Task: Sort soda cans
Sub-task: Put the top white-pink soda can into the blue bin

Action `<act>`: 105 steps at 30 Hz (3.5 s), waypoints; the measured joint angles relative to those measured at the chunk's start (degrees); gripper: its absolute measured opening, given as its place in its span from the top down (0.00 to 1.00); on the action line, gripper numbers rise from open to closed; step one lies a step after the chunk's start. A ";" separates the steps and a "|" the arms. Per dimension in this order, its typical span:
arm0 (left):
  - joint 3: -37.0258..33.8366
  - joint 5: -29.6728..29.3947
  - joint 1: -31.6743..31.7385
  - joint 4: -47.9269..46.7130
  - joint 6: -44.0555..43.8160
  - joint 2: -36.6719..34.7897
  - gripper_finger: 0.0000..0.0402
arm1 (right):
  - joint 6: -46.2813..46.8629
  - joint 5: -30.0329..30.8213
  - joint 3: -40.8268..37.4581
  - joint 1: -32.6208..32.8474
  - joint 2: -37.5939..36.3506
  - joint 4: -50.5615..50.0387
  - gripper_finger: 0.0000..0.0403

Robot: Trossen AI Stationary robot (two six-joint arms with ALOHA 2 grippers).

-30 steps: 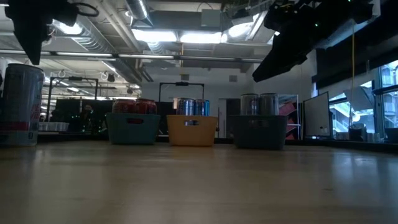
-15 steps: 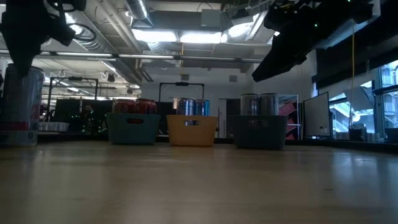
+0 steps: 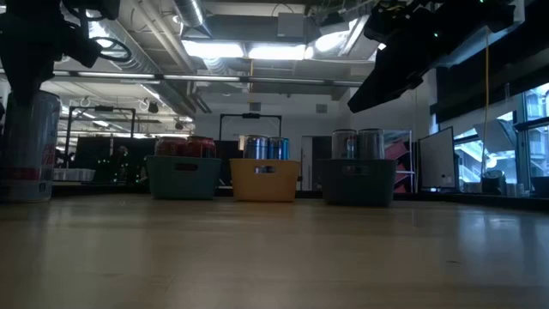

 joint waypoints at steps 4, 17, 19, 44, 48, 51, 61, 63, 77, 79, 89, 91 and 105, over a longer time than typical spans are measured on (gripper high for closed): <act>0.00 -0.23 0.00 0.12 -1.21 0.07 0.08 | -1.06 0.00 0.00 0.00 0.08 -0.04 0.20; 0.09 -0.93 0.00 0.47 -0.11 0.00 0.42 | 0.82 -0.92 0.00 0.02 3.63 -0.21 0.20; 0.59 -0.62 0.00 0.76 -0.38 0.09 0.42 | 0.97 -0.93 0.00 0.07 3.24 -0.47 0.20; 15.82 -0.64 -3.85 35.18 11.35 7.25 0.42 | -4.40 -5.44 0.07 0.01 -2.06 19.98 0.70; 15.82 -0.59 -5.14 44.02 14.70 10.56 0.42 | -6.03 -5.15 0.11 0.00 0.60 26.32 0.87; 15.82 -0.60 -5.75 49.60 17.48 12.56 0.42 | -6.17 -4.94 0.11 0.00 2.91 29.76 0.97; 15.32 -1.13 -6.66 59.55 22.81 16.28 0.42 | -5.51 -4.94 0.07 0.00 7.91 35.06 0.95; 15.32 -1.21 -6.67 61.58 23.53 16.76 0.42 | -4.71 -5.07 0.07 0.10 9.03 35.15 0.97; 15.32 -2.06 -6.54 73.18 27.77 22.21 0.42 | -4.47 -4.19 0.02 0.07 7.03 26.48 0.99; 15.32 -1.78 -6.16 74.80 28.23 23.54 0.42 | -3.66 -2.43 0.04 0.05 2.23 19.23 0.99; 15.41 -2.15 -1.85 89.59 30.12 31.52 0.42 | 3.01 8.08 0.04 0.04 -19.44 -9.38 0.99; 15.41 -2.15 -0.69 92.18 30.53 33.77 0.42 | 3.39 9.14 0.04 0.04 -21.76 -11.66 0.99; 25.28 -2.26 7.95 95.77 28.94 49.02 0.41 | 3.03 10.49 0.04 0.00 -22.95 -15.22 0.99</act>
